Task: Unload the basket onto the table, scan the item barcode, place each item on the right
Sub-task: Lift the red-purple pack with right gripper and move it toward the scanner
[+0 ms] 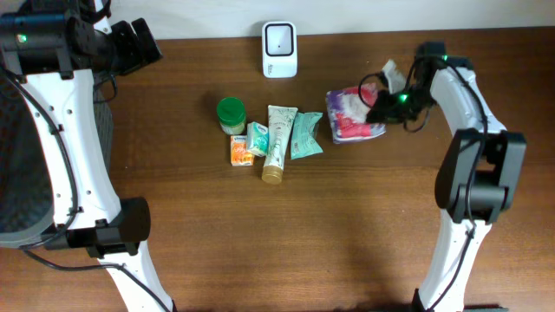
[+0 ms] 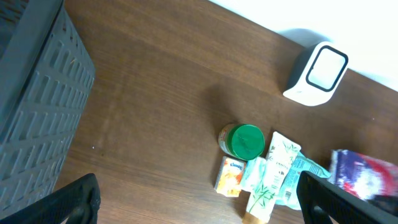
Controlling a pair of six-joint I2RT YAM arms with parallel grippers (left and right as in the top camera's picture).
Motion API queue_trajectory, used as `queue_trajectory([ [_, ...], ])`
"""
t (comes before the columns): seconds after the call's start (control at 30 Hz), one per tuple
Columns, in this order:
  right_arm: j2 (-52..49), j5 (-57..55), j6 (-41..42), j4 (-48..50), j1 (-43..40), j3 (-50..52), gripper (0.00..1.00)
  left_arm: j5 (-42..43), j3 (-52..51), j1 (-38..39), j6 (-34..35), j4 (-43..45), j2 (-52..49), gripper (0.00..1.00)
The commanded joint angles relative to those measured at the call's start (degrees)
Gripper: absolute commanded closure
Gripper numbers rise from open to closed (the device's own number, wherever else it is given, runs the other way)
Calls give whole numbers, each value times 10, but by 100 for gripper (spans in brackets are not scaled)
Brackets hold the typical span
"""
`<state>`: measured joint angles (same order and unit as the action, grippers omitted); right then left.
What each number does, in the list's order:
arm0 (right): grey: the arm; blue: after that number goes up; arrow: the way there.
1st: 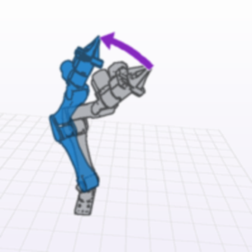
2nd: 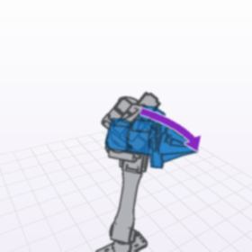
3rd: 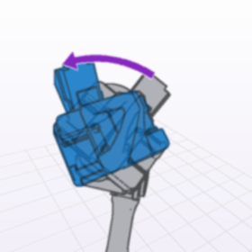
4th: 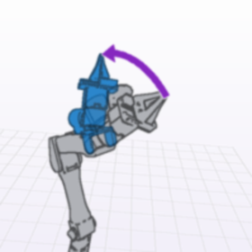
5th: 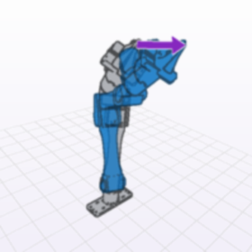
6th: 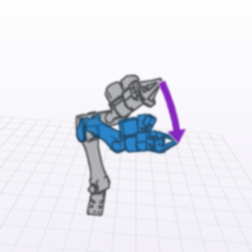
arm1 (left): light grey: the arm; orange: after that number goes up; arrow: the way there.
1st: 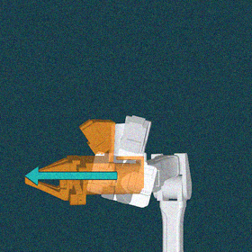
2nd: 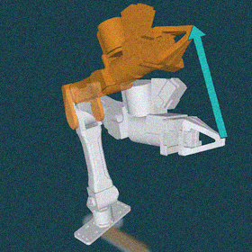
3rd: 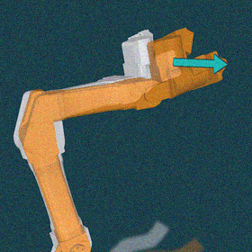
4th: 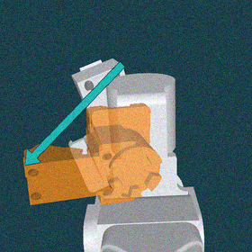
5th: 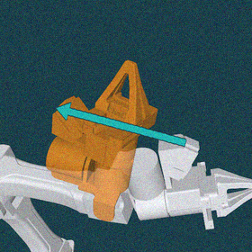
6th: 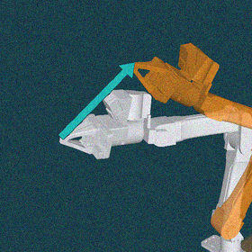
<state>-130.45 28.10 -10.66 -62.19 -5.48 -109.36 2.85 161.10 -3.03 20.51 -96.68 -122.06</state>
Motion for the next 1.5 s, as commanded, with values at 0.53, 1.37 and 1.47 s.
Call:
queue_trajectory([
  [0.53,34,-636,294,-27,238,41,48,4,1,-1,-9,0,9,1],
  [1.37,36,-231,83,-115,101,-81,11,4,1,-1,-9,0,9,1],
  [1.47,36,-541,223,-120,207,-80,10,4,1,-1,-9,0,9,1],
])
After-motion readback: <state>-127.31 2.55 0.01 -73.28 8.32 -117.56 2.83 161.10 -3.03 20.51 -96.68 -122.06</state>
